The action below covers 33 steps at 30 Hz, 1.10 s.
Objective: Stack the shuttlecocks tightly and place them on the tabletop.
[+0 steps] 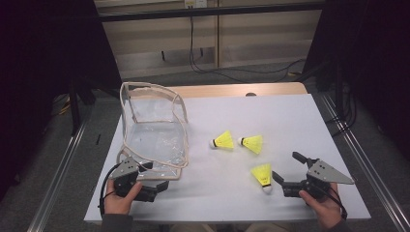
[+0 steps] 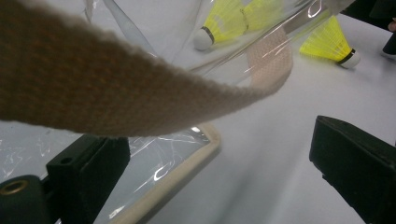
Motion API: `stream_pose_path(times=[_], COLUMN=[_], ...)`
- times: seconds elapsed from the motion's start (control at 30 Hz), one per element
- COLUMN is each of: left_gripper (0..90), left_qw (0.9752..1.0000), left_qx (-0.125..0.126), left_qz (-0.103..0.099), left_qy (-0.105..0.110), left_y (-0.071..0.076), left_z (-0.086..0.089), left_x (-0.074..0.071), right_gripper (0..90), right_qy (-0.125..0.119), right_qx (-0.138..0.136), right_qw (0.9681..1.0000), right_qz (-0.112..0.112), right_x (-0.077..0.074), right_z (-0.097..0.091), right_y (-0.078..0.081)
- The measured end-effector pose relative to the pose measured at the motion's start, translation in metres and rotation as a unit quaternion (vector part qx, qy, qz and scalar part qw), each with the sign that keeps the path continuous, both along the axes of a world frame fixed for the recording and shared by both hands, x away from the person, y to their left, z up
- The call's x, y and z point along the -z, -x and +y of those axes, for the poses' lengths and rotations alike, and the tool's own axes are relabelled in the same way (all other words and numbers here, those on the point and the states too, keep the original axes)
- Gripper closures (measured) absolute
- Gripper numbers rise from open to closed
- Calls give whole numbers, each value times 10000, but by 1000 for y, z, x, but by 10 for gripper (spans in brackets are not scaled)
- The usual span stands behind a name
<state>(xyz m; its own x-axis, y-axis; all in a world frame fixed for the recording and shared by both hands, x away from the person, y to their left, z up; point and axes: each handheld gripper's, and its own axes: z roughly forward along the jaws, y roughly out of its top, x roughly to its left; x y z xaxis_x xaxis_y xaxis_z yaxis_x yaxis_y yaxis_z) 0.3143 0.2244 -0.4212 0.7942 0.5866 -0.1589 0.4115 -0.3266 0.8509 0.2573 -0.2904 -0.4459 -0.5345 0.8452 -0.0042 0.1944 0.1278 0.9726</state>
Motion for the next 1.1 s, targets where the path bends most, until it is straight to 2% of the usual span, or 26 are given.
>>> stream_pose_path(times=[0.23,0.43,0.6,0.93,1.1], left_gripper=[51,50,42,35,31], left_qw=[10000,9998,9999,9999,9998], left_qx=[21,-185,-97,-120,-121], left_qz=[-27,-78,-59,-77,-96], left_qy=[31,82,39,55,82], left_y=[0,1,-1,-5,-6], left_z=[1,7,5,4,4], left_x=[0,0,2,3,4], right_gripper=[20,19,20,20,20], right_qy=[-41,-26,-28,10,139], right_qx=[31,39,41,101,100], right_qw=[10000,10000,9999,9995,9992], right_qz=[45,57,129,287,370], right_x=[0,-1,-1,-1,-1], right_z=[-4,-4,-4,-10,-9], right_y=[-1,-5,-7,-14,-19])
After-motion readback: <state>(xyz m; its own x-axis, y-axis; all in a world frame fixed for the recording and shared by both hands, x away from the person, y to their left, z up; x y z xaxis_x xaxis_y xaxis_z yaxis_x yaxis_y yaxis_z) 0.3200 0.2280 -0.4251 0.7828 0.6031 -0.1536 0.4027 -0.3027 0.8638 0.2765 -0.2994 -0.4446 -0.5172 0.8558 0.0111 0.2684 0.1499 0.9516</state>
